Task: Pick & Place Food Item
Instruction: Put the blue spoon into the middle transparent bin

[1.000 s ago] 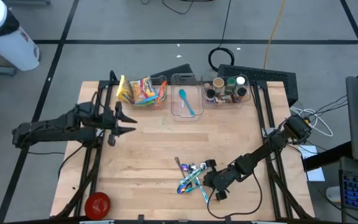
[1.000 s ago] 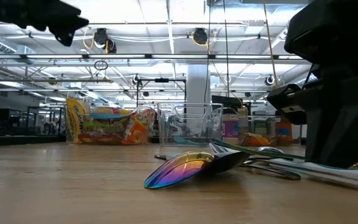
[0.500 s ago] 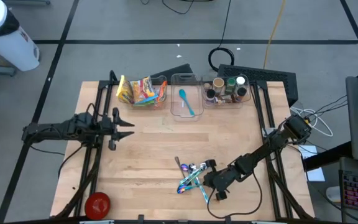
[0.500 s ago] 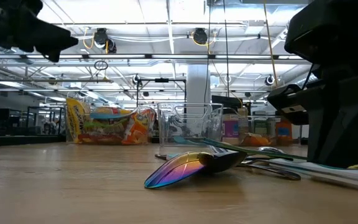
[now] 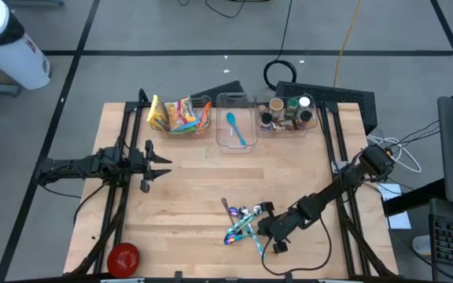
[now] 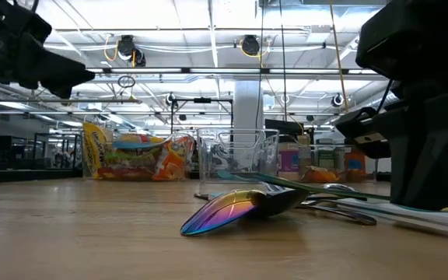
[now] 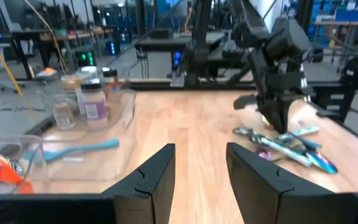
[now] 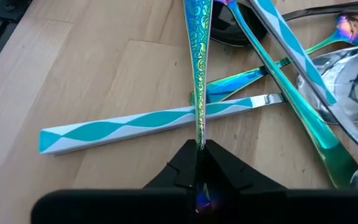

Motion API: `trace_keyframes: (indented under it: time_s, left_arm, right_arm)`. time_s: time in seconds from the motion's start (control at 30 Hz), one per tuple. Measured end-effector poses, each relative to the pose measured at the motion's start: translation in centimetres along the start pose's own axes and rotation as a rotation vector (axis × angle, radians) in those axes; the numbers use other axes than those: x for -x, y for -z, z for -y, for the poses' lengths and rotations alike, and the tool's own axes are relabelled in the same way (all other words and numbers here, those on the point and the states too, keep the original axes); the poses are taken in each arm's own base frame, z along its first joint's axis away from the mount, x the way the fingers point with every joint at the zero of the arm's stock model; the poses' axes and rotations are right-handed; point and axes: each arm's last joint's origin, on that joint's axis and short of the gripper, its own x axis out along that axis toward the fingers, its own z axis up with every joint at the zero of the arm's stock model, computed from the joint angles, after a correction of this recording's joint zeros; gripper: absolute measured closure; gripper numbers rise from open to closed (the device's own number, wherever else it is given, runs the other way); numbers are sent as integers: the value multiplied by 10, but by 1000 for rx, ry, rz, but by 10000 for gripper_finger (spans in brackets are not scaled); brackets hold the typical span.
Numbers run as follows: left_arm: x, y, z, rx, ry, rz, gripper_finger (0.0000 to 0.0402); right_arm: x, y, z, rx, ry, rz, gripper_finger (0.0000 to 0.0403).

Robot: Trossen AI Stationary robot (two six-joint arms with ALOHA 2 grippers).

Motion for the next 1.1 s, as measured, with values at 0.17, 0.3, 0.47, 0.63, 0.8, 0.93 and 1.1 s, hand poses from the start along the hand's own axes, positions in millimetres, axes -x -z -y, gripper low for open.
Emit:
trace_keyframes:
  time_s: [0.17, 0.3, 0.47, 0.63, 0.8, 0.93, 1.1]
  left_arm:
    - [-1, 0, 0, -15, -8, 11, 249]
    - [-1, 0, 0, -24, 0, 14, 249]
    - [0, 0, 3, -54, 92, 24, 249]
    - [0, -1, 4, -62, 138, 30, 249]
    - [0, -1, 4, -55, 139, 30, 249]
    - [0, -1, 5, -51, 161, 34, 249]
    - [0, -2, 6, -49, 210, 40, 249]
  right_arm:
    - [3, -2, 2, -5, -10, 0, 395]
    - [4, -2, 2, -5, -8, 4, 395]
    - [4, -3, 2, -6, -3, 14, 395]
    - [4, -4, 1, -7, -1, 19, 395]
    - [4, -4, 1, -7, -2, 22, 395]
    - [4, -4, 1, -7, -1, 22, 395]
    - [4, -4, 1, -7, -1, 23, 395]
